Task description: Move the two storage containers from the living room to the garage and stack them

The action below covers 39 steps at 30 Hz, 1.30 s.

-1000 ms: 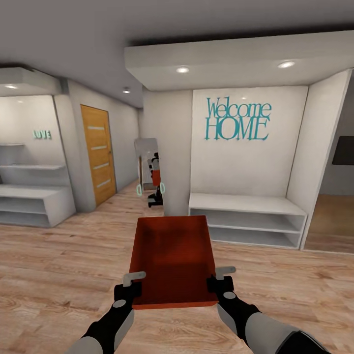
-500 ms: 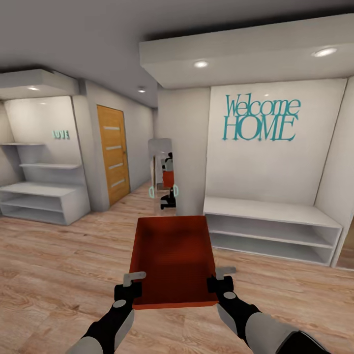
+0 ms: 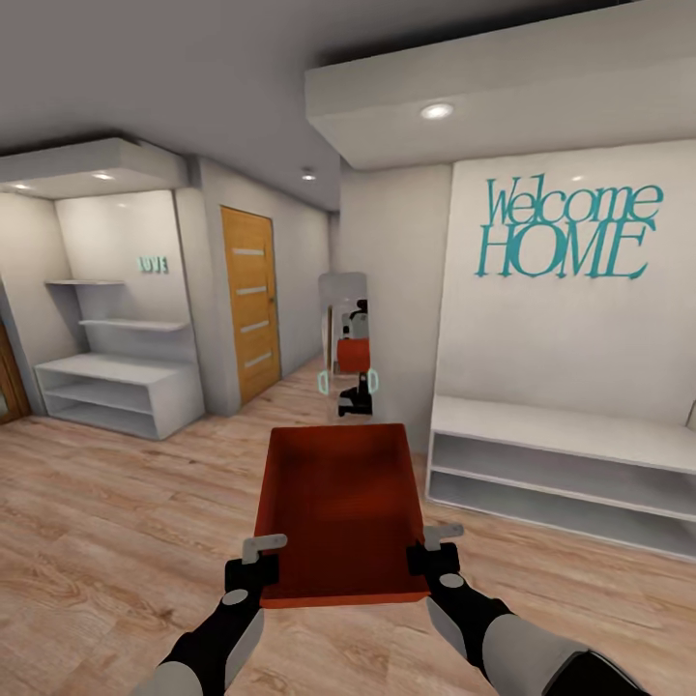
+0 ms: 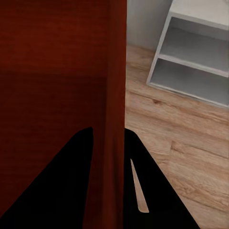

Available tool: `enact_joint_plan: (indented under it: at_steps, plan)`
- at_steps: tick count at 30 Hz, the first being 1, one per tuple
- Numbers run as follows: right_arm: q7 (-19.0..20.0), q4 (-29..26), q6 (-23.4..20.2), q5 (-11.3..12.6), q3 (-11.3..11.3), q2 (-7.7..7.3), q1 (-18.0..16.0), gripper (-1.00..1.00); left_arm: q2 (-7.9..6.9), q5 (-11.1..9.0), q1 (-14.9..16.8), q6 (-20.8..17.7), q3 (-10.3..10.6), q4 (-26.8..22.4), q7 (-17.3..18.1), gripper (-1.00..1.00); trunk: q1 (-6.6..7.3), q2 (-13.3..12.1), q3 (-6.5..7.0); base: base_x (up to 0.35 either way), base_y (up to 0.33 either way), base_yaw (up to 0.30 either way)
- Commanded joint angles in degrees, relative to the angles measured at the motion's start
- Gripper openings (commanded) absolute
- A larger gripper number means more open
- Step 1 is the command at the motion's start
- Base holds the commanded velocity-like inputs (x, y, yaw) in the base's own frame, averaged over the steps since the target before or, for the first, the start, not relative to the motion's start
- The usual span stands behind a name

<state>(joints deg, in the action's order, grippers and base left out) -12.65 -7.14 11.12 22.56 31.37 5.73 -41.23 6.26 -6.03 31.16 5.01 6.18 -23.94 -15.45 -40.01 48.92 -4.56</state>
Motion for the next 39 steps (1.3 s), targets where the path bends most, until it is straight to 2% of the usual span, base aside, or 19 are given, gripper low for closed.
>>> enact_joint_plan:
  at_steps: [1,11,39]
  plan:
    - [0.2,-0.3,2.6,-0.5,-2.5,0.04,-0.1,-1.0,-1.34,-0.8,0.0,0.3,-3.1,0.1,-1.3,-1.0,-0.05,0.1,-0.09,0.322,0.0,0.003]
    - [0.2,-0.2,2.5,-0.5,-2.5,0.07,-0.1,-1.0,-1.34,-0.8,0.0,0.3,-3.1,0.1,-1.3,-1.0,-0.05,0.1,-0.09,0.322,0.0,0.05]
    - [0.2,-0.3,2.6,-0.5,-2.5,0.07,-0.1,-1.0,-1.4,-0.8,0.0,0.3,-3.1,0.1,-1.2,-1.0,-0.05,0.1,-0.09,0.322,0.0,0.271]
